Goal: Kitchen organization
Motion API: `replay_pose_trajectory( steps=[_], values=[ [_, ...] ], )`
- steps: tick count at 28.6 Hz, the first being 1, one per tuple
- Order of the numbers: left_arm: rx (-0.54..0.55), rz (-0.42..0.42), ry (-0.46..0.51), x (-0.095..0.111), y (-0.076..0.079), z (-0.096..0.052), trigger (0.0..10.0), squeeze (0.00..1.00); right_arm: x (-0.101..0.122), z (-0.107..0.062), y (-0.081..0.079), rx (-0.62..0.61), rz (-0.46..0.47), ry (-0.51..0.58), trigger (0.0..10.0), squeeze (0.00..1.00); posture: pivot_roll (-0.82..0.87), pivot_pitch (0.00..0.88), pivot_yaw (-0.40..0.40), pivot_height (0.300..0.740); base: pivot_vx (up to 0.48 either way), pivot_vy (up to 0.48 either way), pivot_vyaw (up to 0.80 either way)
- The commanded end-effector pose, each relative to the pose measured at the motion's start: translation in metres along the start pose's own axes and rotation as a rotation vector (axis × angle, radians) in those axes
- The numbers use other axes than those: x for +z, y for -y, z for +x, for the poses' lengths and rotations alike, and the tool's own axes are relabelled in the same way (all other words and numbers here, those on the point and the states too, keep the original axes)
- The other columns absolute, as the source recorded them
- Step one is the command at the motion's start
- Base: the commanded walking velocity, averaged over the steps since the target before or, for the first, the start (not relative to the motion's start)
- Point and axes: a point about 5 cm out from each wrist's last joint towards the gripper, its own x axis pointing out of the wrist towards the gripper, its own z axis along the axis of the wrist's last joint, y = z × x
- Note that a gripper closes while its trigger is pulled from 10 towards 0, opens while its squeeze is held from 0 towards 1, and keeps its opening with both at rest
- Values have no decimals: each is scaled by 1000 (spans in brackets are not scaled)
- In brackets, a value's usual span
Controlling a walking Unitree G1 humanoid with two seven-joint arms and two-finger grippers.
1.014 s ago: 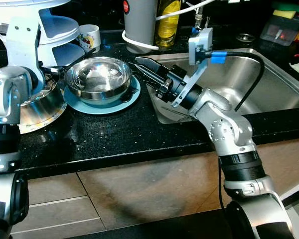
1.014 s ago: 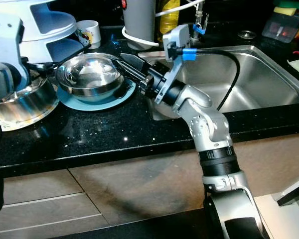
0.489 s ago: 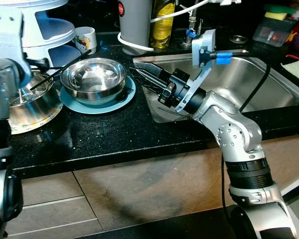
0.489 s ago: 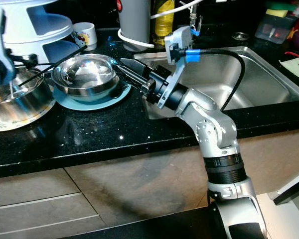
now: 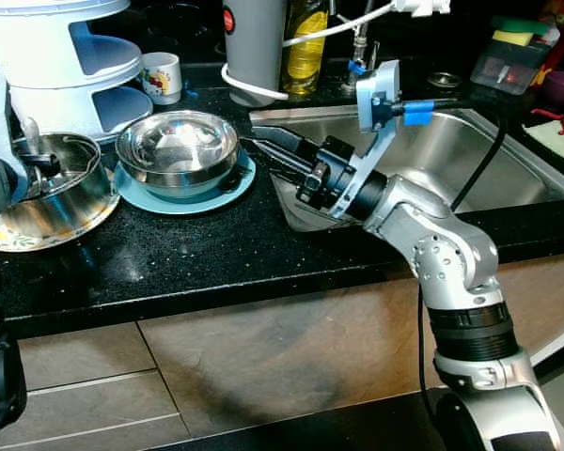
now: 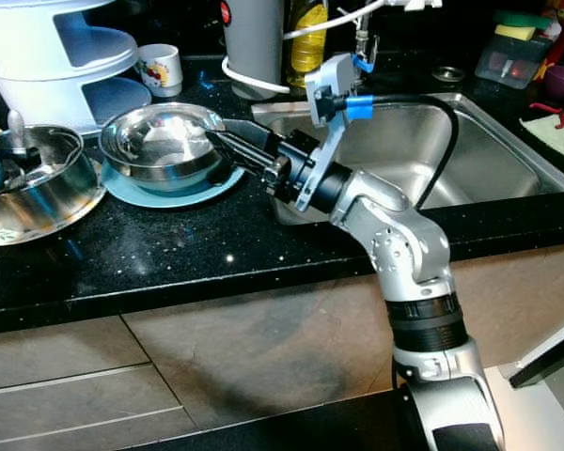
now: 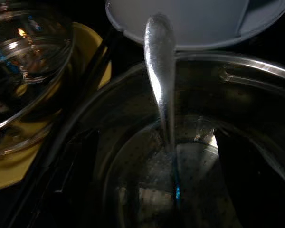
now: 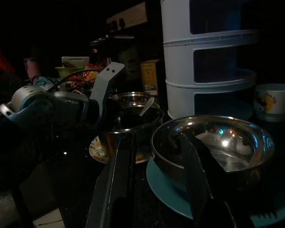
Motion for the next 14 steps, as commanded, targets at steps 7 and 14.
replay_pose_trajectory(
  steps=[7,14],
  values=[
    [-52,-29,-29,-11,9,12,8431,0,2,0,-1,11,-20,-15,10000,0,33,219,-13,740,0,0,0],
    [-86,-80,-29,-13,12,16,0,0,3,1,2,3,-26,-18,10000,0,30,221,-12,740,0,0,0]
  ],
)
